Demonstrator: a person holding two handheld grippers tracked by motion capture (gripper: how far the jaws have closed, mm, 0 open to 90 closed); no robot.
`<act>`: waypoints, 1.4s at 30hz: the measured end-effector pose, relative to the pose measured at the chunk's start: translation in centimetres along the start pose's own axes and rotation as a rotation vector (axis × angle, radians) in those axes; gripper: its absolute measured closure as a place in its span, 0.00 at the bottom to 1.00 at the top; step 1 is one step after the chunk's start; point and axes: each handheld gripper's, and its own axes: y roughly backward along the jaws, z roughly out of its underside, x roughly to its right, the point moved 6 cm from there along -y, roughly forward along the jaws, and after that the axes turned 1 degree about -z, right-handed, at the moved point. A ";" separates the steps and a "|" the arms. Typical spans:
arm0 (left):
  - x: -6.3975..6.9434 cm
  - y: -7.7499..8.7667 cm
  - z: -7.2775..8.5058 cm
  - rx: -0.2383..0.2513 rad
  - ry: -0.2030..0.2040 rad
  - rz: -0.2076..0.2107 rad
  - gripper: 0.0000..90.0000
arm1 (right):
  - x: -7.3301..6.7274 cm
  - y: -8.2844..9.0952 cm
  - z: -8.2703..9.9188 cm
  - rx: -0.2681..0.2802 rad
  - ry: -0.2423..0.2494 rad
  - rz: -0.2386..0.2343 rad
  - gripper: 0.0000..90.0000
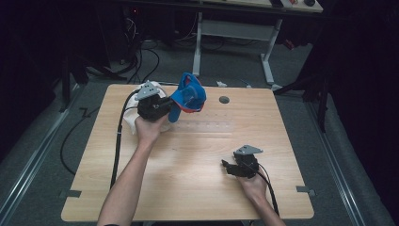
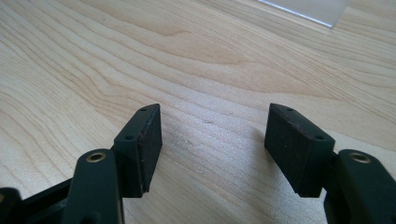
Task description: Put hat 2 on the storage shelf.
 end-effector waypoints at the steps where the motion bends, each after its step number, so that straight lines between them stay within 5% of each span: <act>1: -0.2 -0.2 0.2 0.001 0.002 -0.004 0.96 | 0.0 0.0 0.0 0.001 0.000 -0.002 0.41; 12: -1.9 -1.6 2.1 0.023 0.042 -0.033 0.96 | -0.1 0.1 0.1 0.001 0.010 -0.006 0.41; 23: -2.0 -1.5 4.8 0.035 0.081 -0.043 0.95 | -0.2 0.1 0.1 0.001 0.014 -0.009 0.40; 28: -1.1 -0.7 6.6 -0.013 0.078 -0.044 0.95 | -0.2 0.1 0.1 0.000 0.012 -0.010 0.40; 35: -1.3 0.1 8.6 -0.069 0.150 -0.079 0.94 | -0.3 0.1 0.1 -0.001 0.011 -0.010 0.40; 37: -1.7 0.3 9.0 -0.073 0.197 -0.082 0.94 | -0.3 0.1 0.1 -0.001 0.011 -0.010 0.40; 42: -1.5 0.5 9.1 -0.130 0.198 -0.110 0.84 | -0.3 0.1 0.1 0.000 0.014 -0.011 0.40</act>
